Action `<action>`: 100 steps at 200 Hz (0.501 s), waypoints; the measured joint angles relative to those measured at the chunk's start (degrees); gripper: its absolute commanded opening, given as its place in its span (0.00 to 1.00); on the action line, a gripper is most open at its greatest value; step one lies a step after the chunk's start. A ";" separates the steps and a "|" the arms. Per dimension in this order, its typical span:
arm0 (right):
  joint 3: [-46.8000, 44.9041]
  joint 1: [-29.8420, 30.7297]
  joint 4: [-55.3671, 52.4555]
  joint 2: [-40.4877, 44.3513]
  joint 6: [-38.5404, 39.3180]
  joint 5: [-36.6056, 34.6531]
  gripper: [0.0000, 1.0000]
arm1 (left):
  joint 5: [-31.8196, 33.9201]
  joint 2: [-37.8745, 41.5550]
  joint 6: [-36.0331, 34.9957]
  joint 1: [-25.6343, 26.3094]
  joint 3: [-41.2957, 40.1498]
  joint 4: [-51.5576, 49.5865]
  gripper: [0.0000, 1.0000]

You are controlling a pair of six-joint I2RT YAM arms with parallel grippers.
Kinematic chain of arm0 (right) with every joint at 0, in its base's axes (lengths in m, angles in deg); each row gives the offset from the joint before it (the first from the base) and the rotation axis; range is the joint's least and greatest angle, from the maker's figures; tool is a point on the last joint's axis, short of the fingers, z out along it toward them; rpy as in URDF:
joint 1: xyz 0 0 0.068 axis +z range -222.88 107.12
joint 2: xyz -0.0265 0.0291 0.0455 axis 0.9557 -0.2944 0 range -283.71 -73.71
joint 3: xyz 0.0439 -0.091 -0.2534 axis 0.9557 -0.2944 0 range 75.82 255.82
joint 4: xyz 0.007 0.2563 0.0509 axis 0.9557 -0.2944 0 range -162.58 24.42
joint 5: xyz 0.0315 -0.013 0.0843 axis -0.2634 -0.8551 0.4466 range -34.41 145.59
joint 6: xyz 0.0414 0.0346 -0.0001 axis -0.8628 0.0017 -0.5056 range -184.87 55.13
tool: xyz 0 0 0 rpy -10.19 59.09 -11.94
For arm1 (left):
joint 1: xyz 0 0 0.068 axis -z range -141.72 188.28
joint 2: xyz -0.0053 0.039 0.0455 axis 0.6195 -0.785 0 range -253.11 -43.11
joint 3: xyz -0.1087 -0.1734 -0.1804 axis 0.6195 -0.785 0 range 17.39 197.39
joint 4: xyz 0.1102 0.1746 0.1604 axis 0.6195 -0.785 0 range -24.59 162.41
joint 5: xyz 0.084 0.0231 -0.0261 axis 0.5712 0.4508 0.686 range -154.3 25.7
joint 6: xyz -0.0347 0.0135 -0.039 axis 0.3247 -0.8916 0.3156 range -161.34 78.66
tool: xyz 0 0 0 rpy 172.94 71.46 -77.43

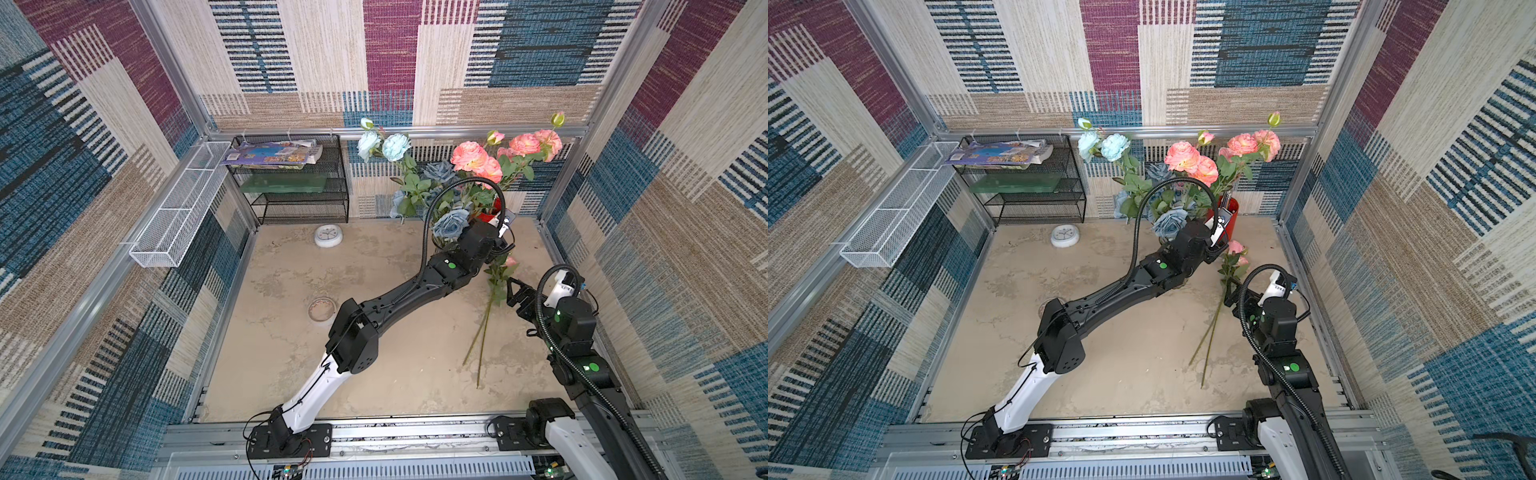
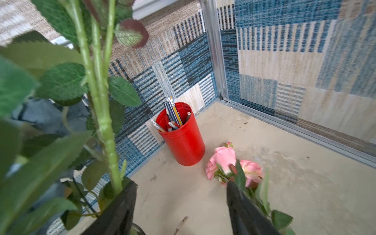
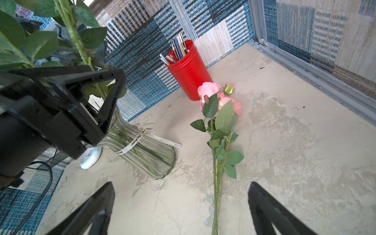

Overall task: Pick out pink flowers from the vase
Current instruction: Pick up the flower from the vase.

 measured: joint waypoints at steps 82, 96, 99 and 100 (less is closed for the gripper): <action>-1.01 0.52 1.20 -1.05 0.74 -0.74 0.96 | 11.04 -6.64 -9.94 0.70 7.58 10.99 0.66; -1.01 0.50 1.29 -1.14 0.74 -0.76 0.96 | 11.56 -8.94 -10.54 0.37 10.95 10.99 0.65; -1.01 0.50 1.29 -1.11 0.74 -0.76 0.96 | 11.78 -9.35 -10.60 0.31 11.54 11.02 0.65; -1.01 0.50 1.29 -1.11 0.74 -0.76 0.96 | 11.82 -9.44 -10.62 0.31 11.65 11.02 0.65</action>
